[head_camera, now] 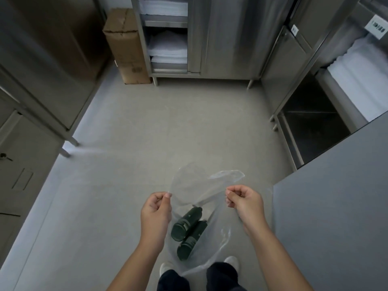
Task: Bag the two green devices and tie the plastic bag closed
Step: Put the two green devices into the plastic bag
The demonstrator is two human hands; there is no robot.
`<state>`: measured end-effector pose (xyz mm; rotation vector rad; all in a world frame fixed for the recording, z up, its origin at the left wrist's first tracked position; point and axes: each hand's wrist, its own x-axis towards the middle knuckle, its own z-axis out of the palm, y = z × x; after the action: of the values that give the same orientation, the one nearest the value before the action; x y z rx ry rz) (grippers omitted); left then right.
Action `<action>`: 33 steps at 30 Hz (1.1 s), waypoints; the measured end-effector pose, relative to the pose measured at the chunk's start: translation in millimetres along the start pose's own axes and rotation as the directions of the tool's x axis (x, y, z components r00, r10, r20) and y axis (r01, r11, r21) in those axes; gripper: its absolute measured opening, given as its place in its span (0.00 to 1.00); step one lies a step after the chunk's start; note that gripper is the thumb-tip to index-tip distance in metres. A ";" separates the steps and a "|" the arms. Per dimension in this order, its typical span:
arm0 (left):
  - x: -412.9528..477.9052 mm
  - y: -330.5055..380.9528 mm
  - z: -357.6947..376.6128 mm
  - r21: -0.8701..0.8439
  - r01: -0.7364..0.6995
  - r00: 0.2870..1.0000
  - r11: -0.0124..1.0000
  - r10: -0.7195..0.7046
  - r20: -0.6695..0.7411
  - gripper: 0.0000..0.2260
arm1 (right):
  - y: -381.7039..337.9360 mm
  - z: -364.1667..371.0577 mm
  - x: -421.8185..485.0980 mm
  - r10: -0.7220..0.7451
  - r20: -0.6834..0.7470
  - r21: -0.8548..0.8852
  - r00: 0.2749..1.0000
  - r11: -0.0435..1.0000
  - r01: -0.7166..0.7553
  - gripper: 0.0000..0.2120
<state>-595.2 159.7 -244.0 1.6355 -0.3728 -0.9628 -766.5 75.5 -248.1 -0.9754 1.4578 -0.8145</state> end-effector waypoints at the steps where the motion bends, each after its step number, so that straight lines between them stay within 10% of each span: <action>1: 0.8 -1.6 -0.7 0.002 -0.005 1.000 1.000 0.005 -0.008 0.07 | 3.8 2.0 -0.7 -0.001 0.004 -0.001 1.000 1.000 0.001 0.11; 18: 129.7 -120.7 31.8 -0.016 -0.113 0.942 0.993 0.102 -0.321 0.08 | 116.0 46.2 148.0 -0.124 0.090 -0.101 0.988 0.986 0.133 0.13; 33: 266.8 -256.7 155.7 0.056 -0.466 0.875 0.883 0.469 -0.117 0.08 | 260.2 44.8 355.3 -0.391 0.020 0.006 0.920 0.920 0.391 0.13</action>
<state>-611.1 -47.9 -587.5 1.5209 -0.6612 -0.4845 -757.4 -137.7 -635.9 -1.2938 1.2584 -1.0893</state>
